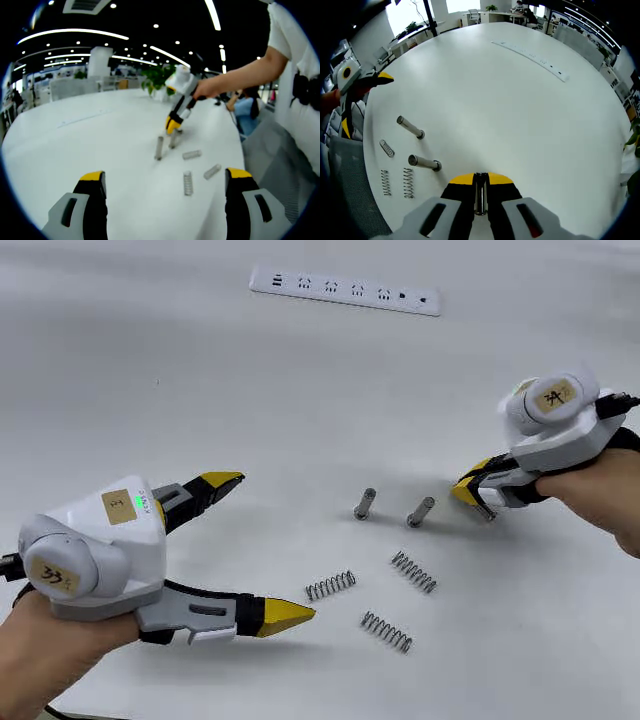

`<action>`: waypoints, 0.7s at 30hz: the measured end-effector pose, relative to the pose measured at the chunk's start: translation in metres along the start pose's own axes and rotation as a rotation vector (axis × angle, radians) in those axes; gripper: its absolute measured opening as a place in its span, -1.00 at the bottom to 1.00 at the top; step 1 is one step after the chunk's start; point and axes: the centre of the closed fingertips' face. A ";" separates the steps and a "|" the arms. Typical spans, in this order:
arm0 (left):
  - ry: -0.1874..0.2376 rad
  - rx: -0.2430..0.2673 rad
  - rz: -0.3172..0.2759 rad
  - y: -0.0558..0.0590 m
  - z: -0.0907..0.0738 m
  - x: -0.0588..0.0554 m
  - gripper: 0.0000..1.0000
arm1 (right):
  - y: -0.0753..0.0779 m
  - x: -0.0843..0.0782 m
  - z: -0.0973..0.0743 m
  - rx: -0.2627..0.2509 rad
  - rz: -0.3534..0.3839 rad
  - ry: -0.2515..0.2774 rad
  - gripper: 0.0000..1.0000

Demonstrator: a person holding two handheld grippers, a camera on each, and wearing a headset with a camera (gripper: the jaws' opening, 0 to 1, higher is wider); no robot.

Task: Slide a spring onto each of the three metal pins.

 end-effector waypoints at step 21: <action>-0.003 -0.009 0.010 0.002 0.000 0.002 1.00 | -0.005 -0.002 -0.026 -0.019 0.040 0.095 -0.82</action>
Point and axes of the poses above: the centre of the closed fingertips' face, and the gripper's own axes: z roughly forward along the fingers, y roughly to its right, x roughly out of its top, and after that the axes turned 4 degrees about x, right-handed
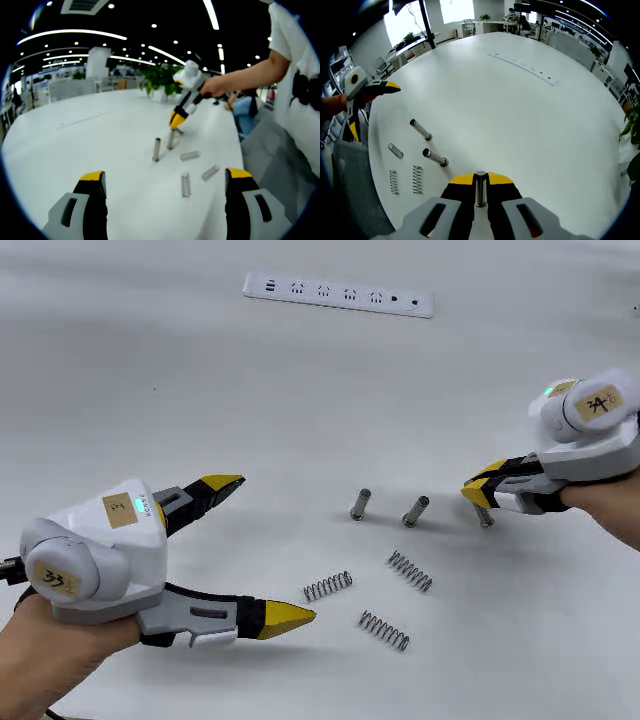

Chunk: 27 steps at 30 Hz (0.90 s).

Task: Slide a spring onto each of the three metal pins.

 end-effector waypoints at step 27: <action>-0.008 -0.018 0.016 0.009 0.003 0.004 1.00 | 0.000 -0.014 -0.022 -0.039 0.048 0.087 -0.82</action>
Point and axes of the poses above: the centre of the closed fingertips' face, and the gripper's own axes: z roughly forward along the fingers, y roughly to its right, x roughly out of its top, and after that the axes turned 4 degrees about x, right-handed
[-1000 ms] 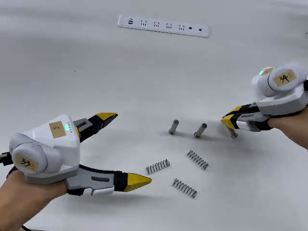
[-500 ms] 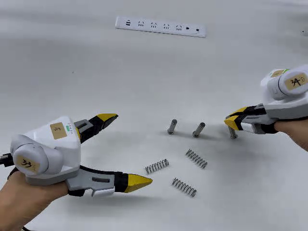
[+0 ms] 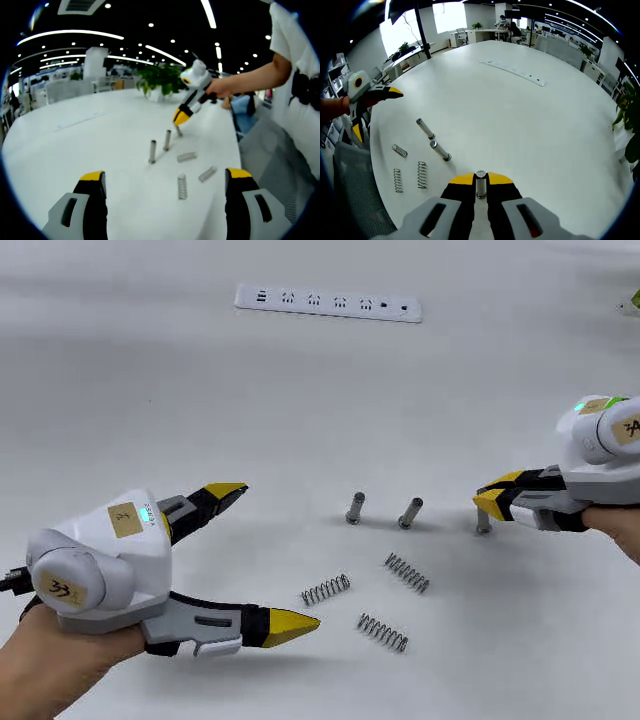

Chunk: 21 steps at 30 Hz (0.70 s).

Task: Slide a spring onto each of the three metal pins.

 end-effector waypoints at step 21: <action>-0.010 -0.019 0.017 0.010 0.004 0.005 1.00 | -0.003 -0.013 -0.016 -0.024 0.030 0.051 -0.82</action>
Point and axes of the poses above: the centre of the closed fingertips' face, and the gripper's own axes: z roughly forward along the fingers, y roughly to its right, x roughly out of its top, and after that the axes turned 4 degrees about x, right-handed
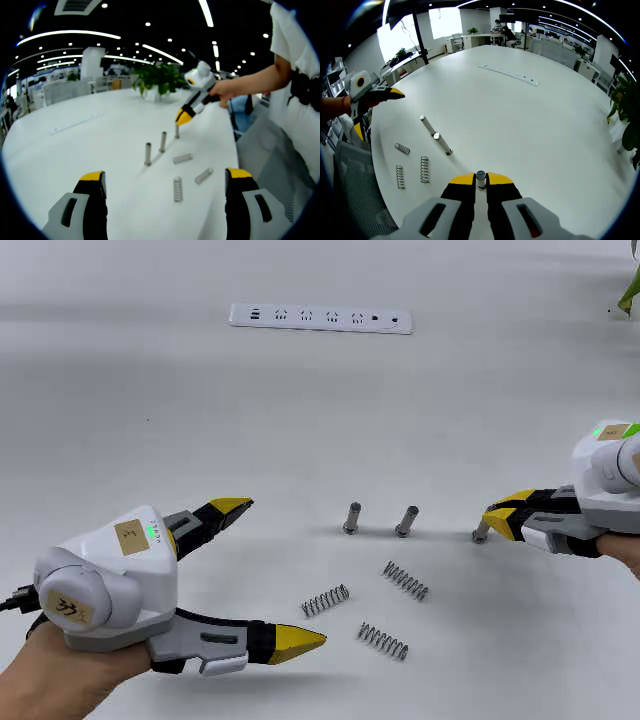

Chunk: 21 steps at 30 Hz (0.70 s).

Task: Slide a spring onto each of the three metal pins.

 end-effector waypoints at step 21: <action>0.000 -0.011 -0.001 0.005 0.005 0.001 1.00 | -0.004 -0.004 -0.002 -0.015 0.019 0.038 -0.82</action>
Point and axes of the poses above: the centre of the closed fingertips' face, and the gripper's own axes: z roughly forward along the fingers, y roughly to its right, x roughly out of its top, and after that the axes turned 4 degrees about x, right-handed
